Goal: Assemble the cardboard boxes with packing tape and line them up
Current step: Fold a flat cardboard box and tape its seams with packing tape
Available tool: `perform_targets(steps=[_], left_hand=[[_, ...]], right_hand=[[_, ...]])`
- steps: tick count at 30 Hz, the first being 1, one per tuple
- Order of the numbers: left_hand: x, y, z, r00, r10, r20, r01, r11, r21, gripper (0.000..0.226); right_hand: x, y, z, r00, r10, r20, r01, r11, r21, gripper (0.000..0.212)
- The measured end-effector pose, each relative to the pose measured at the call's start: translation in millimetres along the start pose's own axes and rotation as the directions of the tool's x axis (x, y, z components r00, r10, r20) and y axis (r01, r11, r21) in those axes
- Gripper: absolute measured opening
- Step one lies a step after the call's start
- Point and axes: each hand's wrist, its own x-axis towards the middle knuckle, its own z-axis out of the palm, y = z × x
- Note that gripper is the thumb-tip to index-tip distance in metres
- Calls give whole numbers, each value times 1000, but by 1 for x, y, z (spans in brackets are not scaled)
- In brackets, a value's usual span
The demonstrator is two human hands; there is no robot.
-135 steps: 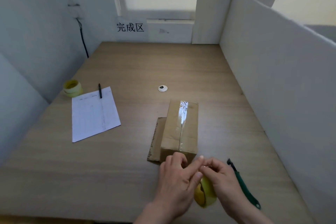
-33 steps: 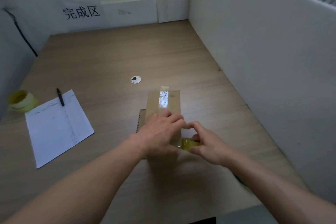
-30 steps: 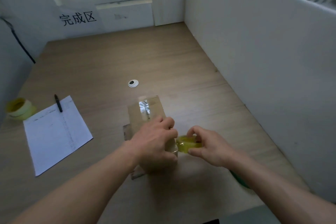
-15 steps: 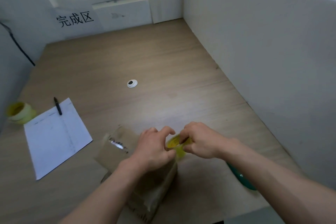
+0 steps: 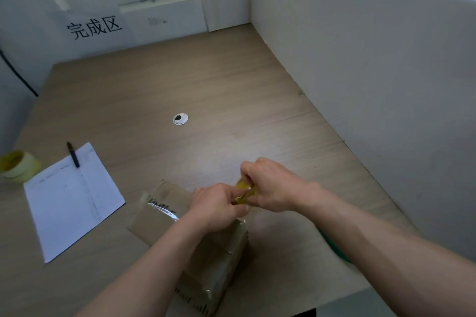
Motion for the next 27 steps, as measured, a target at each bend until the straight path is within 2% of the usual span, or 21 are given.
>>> perform_targets(steps=[2,4,6,7,8,9,10,11,12,13,15,16,18,20,21,22,24,27], left_hand=[[4,1,0,998,-53,14,54,998,-41,10],[5,2,3,994,-108,-36,106,993,-61,15],[4,3,6,987,-118,-106,114,992,-51,21],[3,3,8,985,-114,-128,108,993,-58,20],[2,3,8,983,-115,-142,105,991,-77,17],[1,3,8,981,-120,-151,106,989,-102,14],[0,3,8,979,-127,-159,107,986,-128,11],[0,4,7,977,-134,-167,109,982,-153,11],[0,4,8,975,-143,-173,111,978,-178,11],[1,4,8,972,-150,-181,113,973,-202,11],[1,4,8,970,-162,-184,115,964,-240,11],[1,3,8,971,-160,-178,112,961,-254,12],[1,2,8,971,-156,-180,100,953,-287,12],[1,1,8,969,-152,-195,86,947,-310,13],[2,0,9,968,-149,-201,80,945,-318,13],[2,0,10,968,-148,-203,75,942,-328,12],[1,-1,11,971,-141,-192,65,932,-356,13],[-1,-3,12,974,-122,-189,39,919,-392,18]], right_hand=[[-3,-1,-1,998,-45,-40,46,999,13,38],[-13,4,1,979,-77,-188,96,991,94,34],[-34,20,9,899,66,-433,18,982,188,41],[-49,31,17,826,200,-528,-93,970,223,44],[-66,44,28,756,342,-558,-249,939,237,48],[-84,55,40,717,492,-494,-443,869,222,54],[-102,64,55,696,620,-362,-614,776,149,63],[-117,71,71,679,702,-214,-714,699,31,69],[-130,75,87,667,737,-109,-745,663,-67,71],[-139,76,99,668,742,-56,-743,659,-122,67],[-148,76,114,697,715,-54,-715,689,-115,56],[-149,72,115,709,701,-78,-705,707,-52,52],[-150,61,113,717,682,-145,-652,729,207,45],[-152,40,102,742,626,-238,-468,739,486,44],[-153,30,95,758,589,-280,-364,739,567,45],[-154,21,87,783,543,-303,-278,742,609,47],[-151,6,73,851,454,-262,-171,713,680,53],[-145,-1,57,904,389,-177,-111,612,783,55]])
